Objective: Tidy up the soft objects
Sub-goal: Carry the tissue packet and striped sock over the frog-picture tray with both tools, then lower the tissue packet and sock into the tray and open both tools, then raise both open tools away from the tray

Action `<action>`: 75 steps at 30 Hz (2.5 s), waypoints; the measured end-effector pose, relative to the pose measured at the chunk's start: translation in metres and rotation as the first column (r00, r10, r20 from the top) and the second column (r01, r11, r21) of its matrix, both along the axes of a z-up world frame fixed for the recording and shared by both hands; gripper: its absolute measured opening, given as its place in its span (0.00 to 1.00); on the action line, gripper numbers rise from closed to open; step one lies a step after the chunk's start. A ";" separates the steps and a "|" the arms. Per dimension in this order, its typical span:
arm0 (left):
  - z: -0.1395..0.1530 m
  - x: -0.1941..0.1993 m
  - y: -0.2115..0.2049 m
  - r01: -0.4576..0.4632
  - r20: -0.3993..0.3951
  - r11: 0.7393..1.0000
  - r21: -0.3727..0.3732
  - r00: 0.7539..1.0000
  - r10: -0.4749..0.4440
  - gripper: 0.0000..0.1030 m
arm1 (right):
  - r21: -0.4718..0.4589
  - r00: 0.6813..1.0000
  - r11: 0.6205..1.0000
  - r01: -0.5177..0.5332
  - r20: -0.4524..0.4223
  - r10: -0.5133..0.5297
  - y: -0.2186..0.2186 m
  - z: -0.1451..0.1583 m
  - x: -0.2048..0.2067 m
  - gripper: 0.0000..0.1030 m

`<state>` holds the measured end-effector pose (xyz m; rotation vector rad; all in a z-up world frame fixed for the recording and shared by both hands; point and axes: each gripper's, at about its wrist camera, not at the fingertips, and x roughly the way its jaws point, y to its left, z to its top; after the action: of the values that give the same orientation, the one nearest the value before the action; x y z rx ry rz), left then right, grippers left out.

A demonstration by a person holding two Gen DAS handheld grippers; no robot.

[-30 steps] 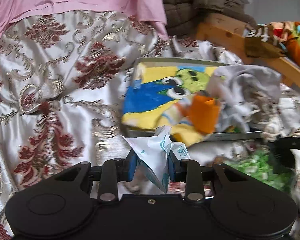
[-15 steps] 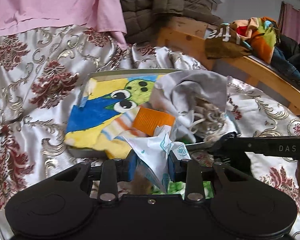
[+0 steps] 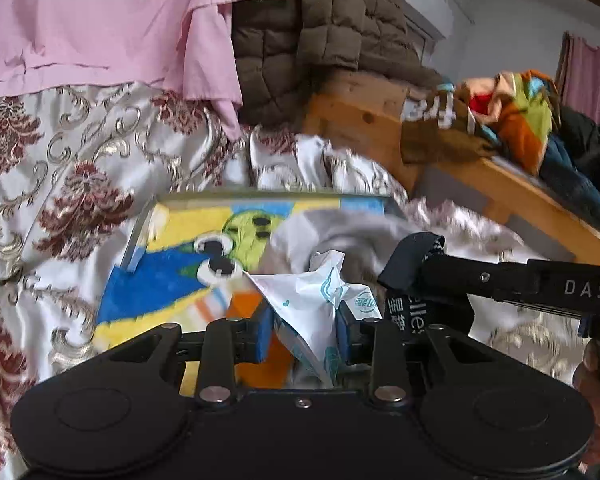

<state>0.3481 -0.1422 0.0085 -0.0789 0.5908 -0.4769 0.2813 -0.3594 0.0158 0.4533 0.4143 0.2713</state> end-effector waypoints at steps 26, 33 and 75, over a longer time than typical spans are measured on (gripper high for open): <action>-0.014 0.091 -0.061 -0.107 -0.039 0.990 0.097 0.993 0.111 0.40 | -0.054 0.974 0.977 0.205 -0.087 -0.209 -0.052 -0.034 0.099 0.04; -0.013 0.084 -0.058 -0.111 -0.031 0.988 0.105 0.993 0.115 0.58 | -0.058 0.971 0.976 0.211 -0.103 -0.216 -0.054 -0.032 0.094 0.34; 0.015 -0.164 0.065 -0.361 0.117 0.931 0.048 0.928 0.354 0.97 | -0.358 0.975 0.912 0.199 -0.020 -0.220 0.049 0.001 -0.137 1.00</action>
<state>0.1841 -0.0776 0.0233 -0.0931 0.4737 -0.1036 0.1447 -0.3099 0.0171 0.1481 0.4584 -0.0291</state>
